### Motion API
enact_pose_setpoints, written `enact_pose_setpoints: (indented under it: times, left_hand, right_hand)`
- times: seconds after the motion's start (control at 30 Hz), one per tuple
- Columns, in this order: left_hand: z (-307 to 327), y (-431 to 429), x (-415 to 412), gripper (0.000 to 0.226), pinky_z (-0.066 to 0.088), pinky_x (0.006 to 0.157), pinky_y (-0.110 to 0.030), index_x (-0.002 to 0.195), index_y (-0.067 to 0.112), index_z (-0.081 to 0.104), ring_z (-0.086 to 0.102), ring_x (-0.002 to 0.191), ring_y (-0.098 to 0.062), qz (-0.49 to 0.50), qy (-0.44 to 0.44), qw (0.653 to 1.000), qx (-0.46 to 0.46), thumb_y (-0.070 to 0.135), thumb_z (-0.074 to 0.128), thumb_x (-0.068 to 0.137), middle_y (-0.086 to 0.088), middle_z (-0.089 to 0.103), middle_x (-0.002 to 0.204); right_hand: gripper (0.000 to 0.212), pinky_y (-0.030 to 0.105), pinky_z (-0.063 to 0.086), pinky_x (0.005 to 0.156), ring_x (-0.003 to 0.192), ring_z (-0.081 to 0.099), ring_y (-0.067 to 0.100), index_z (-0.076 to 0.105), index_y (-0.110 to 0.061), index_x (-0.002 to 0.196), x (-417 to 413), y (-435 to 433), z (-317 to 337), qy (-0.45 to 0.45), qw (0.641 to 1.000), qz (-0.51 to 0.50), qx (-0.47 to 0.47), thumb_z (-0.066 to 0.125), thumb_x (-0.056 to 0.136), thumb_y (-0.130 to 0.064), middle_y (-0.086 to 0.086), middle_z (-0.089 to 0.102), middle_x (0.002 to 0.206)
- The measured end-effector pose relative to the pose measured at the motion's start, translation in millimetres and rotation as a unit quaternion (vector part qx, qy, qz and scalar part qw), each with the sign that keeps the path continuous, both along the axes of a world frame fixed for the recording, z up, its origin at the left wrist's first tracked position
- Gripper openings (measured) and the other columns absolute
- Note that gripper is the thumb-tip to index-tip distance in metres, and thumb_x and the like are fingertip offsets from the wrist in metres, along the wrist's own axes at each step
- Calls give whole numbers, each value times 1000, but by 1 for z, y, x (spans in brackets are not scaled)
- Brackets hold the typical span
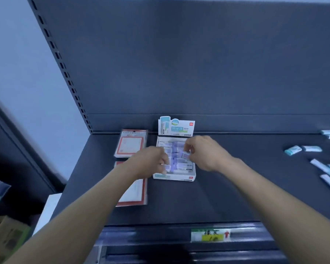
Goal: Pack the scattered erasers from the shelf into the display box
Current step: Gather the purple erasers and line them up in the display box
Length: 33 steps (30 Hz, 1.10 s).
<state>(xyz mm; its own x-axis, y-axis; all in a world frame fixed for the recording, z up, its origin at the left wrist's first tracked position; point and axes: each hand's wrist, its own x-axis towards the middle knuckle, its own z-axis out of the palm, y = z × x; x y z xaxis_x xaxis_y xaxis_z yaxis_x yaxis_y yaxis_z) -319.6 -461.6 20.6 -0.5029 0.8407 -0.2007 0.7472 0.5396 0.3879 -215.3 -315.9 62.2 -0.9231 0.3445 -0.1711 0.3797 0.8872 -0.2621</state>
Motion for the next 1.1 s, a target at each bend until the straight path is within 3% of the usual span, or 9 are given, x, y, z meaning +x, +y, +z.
enact_pose_setpoints:
  times: [0.23,0.47,0.67,0.83,1.1]
  left_hand:
    - [-4,0,-9,29,35,73,-24,110,10,66,49,82,-14,-67,-32,997,19,21,65,84,2,54,89]
    - [-9,-3,-11,19,44,78,-27,101,14,69,59,89,-16,-50,-65,996,18,21,66,84,-3,67,99]
    - [-10,-3,-7,19,46,79,-24,100,10,71,62,92,-18,-43,-37,998,31,6,57,88,-5,67,101]
    - [-11,-3,-6,20,49,80,-28,100,10,71,62,92,-20,-41,-14,998,34,5,56,88,-5,66,101]
    - [-14,0,-8,18,53,83,-34,88,19,74,62,90,-22,-37,-2,999,-6,6,63,83,1,54,94]
  right_hand:
    - [22,38,52,85,100,58,31,63,-13,103,-6,-12,-12,-50,998,-31,-2,51,86,-5,9,61,110]
    - [31,35,52,86,104,60,30,65,-17,107,-11,-13,-22,-83,996,-38,-18,51,84,-2,9,61,116]
    - [22,38,55,85,97,62,32,66,-11,98,-14,-13,-27,-104,993,-43,-27,55,82,-1,11,61,110]
    - [23,40,55,83,94,65,32,67,-3,97,-18,-14,-31,-107,993,-43,-29,51,81,4,14,64,106]
    - [30,35,54,80,94,63,32,66,-3,105,-15,-18,-22,-85,995,-48,-6,46,84,7,15,62,113]
